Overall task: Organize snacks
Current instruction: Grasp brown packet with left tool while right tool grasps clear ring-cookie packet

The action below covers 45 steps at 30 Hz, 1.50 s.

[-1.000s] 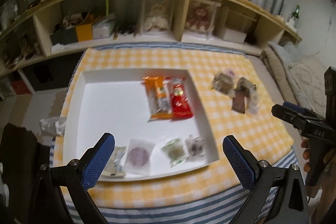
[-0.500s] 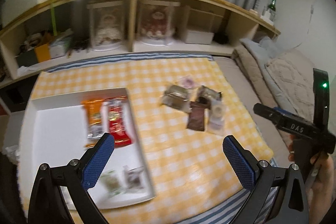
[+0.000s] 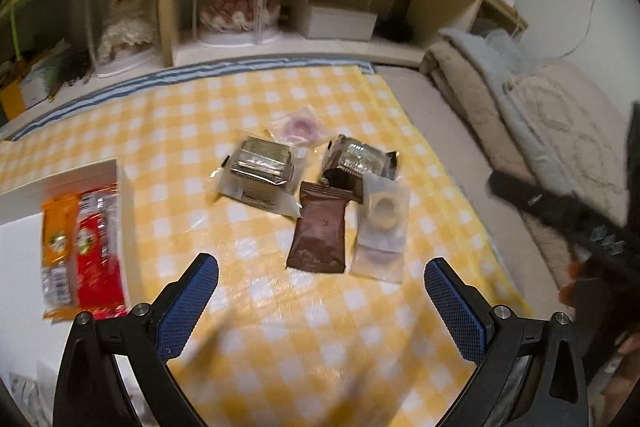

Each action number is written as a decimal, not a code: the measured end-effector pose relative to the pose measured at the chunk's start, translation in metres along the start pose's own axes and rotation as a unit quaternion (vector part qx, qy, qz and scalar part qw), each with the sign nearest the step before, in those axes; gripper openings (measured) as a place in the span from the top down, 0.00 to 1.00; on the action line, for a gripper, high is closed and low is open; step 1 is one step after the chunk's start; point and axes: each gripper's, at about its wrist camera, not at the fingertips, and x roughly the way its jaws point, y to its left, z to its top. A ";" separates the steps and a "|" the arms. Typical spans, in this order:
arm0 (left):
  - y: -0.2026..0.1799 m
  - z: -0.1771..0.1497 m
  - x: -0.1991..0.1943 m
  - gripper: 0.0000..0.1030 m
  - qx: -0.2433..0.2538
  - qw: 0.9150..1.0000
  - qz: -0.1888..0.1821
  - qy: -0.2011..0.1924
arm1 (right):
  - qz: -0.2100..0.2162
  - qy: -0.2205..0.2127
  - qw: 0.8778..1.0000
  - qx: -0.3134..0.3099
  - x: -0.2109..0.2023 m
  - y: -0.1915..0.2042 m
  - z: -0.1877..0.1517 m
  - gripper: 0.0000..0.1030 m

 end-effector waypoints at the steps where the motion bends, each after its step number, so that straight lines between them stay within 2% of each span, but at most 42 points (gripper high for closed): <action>1: 0.001 0.004 0.013 0.00 0.004 1.000 0.000 0.002 | 0.003 -0.009 1.000 0.002 0.002 -0.001 0.002 0.00; 4: 0.002 0.005 0.039 0.00 0.011 1.000 0.001 0.010 | -0.001 -0.019 1.000 0.005 0.010 -0.002 0.006 0.00; 7: 0.004 0.007 0.068 0.00 0.021 0.999 0.023 0.021 | -0.003 -0.004 1.000 -0.004 0.026 0.000 0.004 0.00; 12: 0.003 0.010 0.102 0.00 0.040 0.999 0.004 0.034 | 0.009 0.048 0.999 0.005 0.058 0.003 -0.001 0.00; 16: 0.001 0.013 0.117 0.00 0.063 0.997 -0.004 0.037 | 0.024 0.057 0.998 0.026 0.074 0.009 -0.003 0.00; 17: 0.001 0.013 0.120 0.00 0.067 0.997 -0.007 0.037 | 0.027 0.060 0.997 0.029 0.077 0.011 -0.004 0.01; 22: 0.006 0.018 0.126 0.00 0.064 0.997 -0.031 0.029 | 0.032 0.076 0.996 0.022 0.095 0.022 -0.009 0.20; 25: 0.013 0.018 0.128 0.03 0.059 0.997 -0.045 0.029 | 0.032 0.088 0.995 0.016 0.106 0.028 -0.014 0.24; 30: 0.014 0.018 0.133 0.14 0.071 0.995 -0.053 0.040 | 0.016 0.101 0.995 0.012 0.120 0.029 -0.020 0.31; 32: 0.011 0.018 0.135 0.22 0.076 0.995 -0.050 0.044 | 0.008 0.106 0.994 0.018 0.123 0.025 -0.022 0.38; 34: 0.006 0.021 0.138 0.26 0.081 0.994 -0.048 0.050 | -0.005 0.107 0.994 0.019 0.122 0.020 -0.021 0.53; 40: -0.008 0.026 0.151 0.30 0.088 0.994 -0.028 0.061 | -0.003 0.102 0.995 0.022 0.110 0.010 -0.014 0.54; 45: -0.011 0.027 0.167 0.46 0.075 0.995 0.006 0.071 | 0.002 0.089 0.996 0.021 0.096 0.002 -0.008 0.54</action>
